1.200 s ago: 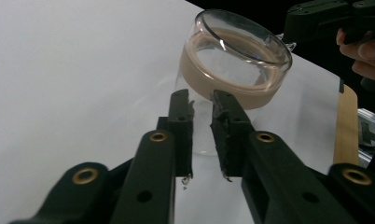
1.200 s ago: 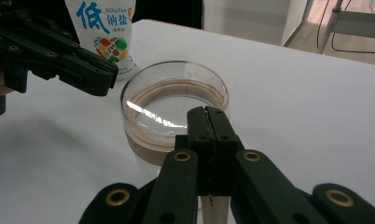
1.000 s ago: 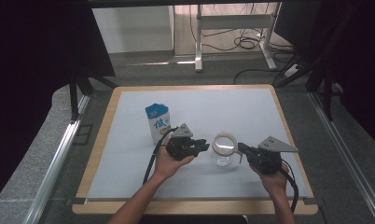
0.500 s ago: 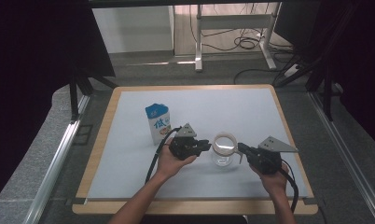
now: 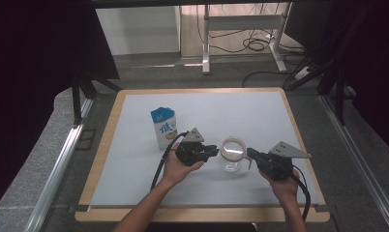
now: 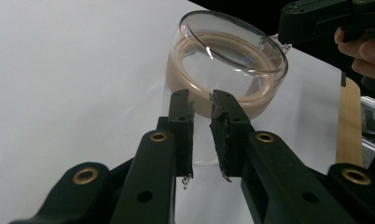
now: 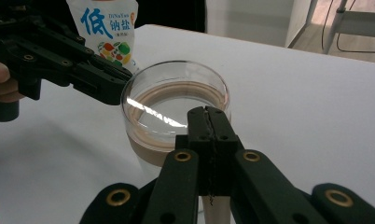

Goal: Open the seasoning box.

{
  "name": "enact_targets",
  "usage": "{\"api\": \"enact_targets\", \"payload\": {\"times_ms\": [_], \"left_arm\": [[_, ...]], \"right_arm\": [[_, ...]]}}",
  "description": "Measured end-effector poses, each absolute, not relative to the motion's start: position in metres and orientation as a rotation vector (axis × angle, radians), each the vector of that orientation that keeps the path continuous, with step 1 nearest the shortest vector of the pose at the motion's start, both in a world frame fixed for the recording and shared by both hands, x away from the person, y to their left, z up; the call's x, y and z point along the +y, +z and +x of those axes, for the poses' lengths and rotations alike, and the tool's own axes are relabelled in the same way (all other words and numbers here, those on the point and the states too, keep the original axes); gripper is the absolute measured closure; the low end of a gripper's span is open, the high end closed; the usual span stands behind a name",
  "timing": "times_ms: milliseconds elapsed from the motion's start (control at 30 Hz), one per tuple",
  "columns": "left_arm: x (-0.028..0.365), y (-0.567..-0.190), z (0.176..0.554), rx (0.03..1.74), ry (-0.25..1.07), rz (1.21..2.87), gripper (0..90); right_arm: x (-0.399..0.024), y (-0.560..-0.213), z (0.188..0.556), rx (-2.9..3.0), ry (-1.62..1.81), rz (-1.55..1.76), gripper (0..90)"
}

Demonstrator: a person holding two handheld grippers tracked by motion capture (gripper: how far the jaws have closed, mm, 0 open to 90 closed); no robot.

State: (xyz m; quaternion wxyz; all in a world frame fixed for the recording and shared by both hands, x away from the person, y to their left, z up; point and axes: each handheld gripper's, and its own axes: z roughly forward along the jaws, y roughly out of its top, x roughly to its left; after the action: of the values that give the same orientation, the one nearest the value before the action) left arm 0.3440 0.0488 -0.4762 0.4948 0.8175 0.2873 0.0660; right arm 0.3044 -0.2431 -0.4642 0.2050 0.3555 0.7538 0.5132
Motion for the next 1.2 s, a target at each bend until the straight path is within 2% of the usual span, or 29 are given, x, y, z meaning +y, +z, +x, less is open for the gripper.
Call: {"api": "enact_targets", "payload": {"times_ms": [667,933,1200], "left_arm": [[0.045,-0.477,0.346,0.698,0.164,1.984,80.0],[0.041,-0.476,0.346,0.692,0.168,1.989,87.4],[0.036,-0.475,0.348,0.691,0.163,1.987,89.2]], "right_arm": [[-0.251,-0.470,0.305,2.087,1.520,1.014,90.0],[-0.254,-0.472,0.306,2.079,1.558,1.016,90.0],[-0.255,-0.473,0.306,2.076,1.562,1.018,90.0]]}}
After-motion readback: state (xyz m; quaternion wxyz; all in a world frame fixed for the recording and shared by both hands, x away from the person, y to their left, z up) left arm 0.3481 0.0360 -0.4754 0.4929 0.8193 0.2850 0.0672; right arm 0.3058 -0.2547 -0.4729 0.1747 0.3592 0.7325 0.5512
